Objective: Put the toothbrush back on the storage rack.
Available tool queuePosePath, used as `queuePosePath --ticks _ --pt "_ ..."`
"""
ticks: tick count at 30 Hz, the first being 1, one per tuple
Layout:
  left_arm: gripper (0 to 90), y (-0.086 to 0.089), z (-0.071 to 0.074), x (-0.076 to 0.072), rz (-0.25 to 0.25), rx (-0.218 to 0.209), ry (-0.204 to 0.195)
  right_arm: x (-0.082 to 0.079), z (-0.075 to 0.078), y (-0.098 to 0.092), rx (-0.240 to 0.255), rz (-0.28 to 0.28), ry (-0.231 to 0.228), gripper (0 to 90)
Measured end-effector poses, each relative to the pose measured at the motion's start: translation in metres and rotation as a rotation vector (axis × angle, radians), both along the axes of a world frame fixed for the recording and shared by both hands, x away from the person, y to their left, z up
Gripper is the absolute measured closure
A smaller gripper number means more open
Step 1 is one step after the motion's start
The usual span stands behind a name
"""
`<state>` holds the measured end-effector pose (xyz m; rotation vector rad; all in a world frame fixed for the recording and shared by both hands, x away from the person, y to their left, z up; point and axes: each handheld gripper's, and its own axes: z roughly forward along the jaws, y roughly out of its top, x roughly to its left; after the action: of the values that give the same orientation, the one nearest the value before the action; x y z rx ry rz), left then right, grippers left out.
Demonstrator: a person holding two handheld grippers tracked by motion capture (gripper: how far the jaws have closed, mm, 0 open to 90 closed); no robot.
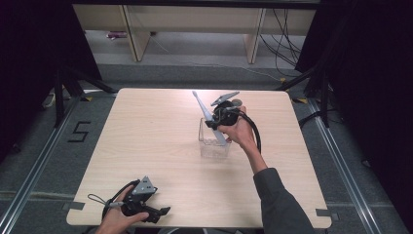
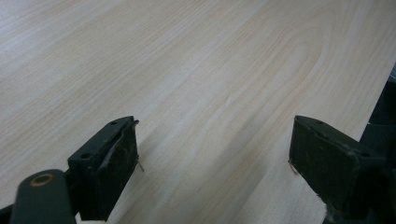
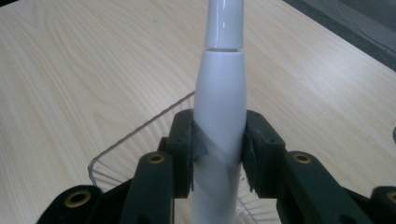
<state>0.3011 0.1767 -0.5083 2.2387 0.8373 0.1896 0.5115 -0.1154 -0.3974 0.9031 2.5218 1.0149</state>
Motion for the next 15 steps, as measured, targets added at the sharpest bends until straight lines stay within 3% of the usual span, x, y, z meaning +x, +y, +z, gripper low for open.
queuePosePath --ticks 8,15 --pt "14.8 0.0 0.0 0.0 -0.004 0.0 0.0 0.001 -0.009 0.0 -0.006 0.003 0.008 66.7" --pt "14.8 -0.001 0.001 -0.001 -0.008 -0.003 -0.005 0.001 -0.018 0.0 -0.014 -0.033 0.063 66.6"
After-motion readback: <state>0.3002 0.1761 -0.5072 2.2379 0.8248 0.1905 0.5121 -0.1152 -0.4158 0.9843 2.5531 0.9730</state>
